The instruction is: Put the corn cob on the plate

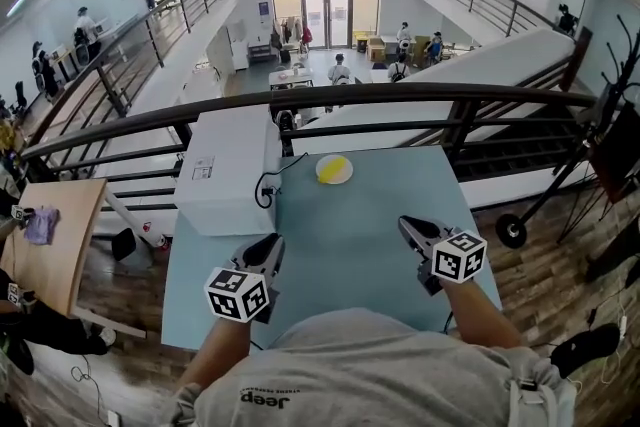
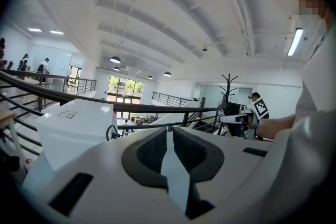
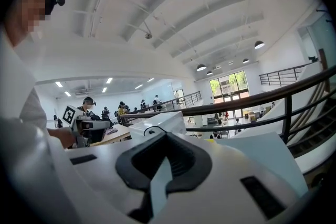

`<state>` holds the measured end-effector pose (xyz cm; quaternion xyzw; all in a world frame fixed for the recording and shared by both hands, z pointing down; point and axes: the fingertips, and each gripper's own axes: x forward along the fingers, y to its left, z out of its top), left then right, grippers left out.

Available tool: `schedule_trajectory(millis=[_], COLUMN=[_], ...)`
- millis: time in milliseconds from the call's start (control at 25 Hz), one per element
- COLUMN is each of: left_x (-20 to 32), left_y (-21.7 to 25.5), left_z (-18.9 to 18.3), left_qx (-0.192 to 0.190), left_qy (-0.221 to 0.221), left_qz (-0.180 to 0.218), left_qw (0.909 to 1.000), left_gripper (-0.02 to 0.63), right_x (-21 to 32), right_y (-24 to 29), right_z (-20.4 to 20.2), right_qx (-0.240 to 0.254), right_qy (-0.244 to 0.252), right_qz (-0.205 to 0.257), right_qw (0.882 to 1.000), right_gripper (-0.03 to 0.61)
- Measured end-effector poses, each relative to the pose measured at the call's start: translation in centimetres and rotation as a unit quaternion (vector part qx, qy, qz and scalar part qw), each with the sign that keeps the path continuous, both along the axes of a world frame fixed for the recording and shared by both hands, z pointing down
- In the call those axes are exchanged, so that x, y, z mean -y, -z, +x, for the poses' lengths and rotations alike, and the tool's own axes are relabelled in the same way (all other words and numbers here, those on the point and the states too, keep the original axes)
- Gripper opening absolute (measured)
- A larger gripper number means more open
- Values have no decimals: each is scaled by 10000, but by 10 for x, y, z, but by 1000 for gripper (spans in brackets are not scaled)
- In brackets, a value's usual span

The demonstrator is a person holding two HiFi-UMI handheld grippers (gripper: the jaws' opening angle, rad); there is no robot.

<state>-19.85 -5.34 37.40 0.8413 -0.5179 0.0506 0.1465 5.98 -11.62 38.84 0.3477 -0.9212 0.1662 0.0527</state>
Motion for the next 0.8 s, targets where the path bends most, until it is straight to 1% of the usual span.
schedule_trajectory(millis=[240,800], left_x=[2,0], left_y=[1,-1], left_z=[3,1], left_qx=[34,28], left_qy=[-66,-35], left_qz=[18,-3], left_qw=[10000,10000], left_gripper=[55,55], right_x=[0,-2], right_y=[-2,-5], right_z=[-1,-5], right_qx=[-58,-84], right_qy=[12,131], right_qz=[24,49], right_qw=[10000,9999], right_gripper=[15,15])
